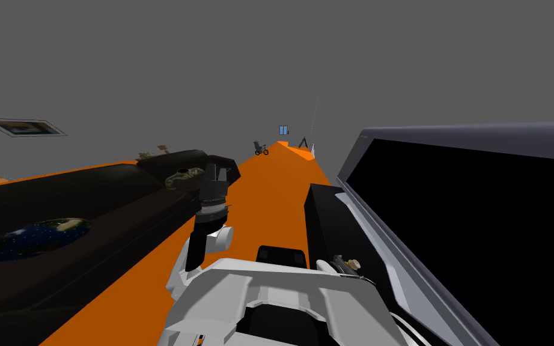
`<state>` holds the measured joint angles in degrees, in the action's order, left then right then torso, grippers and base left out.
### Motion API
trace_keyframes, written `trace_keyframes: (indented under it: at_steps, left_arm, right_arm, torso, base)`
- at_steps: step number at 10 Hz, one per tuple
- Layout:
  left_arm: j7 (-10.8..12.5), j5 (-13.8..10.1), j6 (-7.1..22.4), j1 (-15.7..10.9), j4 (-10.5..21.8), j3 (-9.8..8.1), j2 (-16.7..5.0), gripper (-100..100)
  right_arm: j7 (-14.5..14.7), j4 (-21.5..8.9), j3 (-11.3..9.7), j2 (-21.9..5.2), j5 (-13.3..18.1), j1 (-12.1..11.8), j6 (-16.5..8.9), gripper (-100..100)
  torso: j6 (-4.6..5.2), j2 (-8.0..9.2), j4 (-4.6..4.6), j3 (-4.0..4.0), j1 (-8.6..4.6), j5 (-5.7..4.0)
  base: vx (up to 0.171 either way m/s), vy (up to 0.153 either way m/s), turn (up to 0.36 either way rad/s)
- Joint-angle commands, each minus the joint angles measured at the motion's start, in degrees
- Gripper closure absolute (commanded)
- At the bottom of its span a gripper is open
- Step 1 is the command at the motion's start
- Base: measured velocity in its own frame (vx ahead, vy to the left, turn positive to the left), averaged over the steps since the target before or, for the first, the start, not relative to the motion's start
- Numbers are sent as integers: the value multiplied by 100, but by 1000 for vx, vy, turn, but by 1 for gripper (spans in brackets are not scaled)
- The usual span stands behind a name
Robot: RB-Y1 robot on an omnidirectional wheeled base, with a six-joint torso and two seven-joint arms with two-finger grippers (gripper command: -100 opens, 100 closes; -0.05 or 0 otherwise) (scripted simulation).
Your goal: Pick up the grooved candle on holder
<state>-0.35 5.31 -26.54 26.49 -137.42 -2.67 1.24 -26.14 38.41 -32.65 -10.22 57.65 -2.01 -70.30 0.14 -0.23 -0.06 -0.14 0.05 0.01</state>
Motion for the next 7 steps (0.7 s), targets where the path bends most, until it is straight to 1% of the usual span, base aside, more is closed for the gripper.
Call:
trace_keyframes:
  at_steps: [1,2,3,4,7]
  left_arm:
    - [0,0,0,0,0,0,0,0]
    - [0,0,0,-1,0,1,0,0]
    - [0,0,0,0,0,0,0,0]
    - [0,0,0,0,0,0,0,0]
    - [0,0,0,0,0,1,0,0]
  right_arm:
    - [-216,-157,79,-149,-46,-61,189,-100]
    - [-216,-157,79,-149,-46,-61,189,-100]
    - [-216,-157,79,-149,-46,-61,189,-100]
    - [-432,-313,158,-297,-92,-121,379,-100]
    - [-719,-522,263,-496,-153,-202,631,-100]
  torso:
    - [0,0,0,0,0,0]
    - [-3,1,1,1,11,2]
    - [1,3,1,2,12,3]
    - [1,5,1,3,8,2]
    - [-1,1,1,1,17,4]
  base:
    - [10,35,205]
    - [15,32,105]
    - [9,15,-12]
    - [10,37,197]
    - [21,44,157]
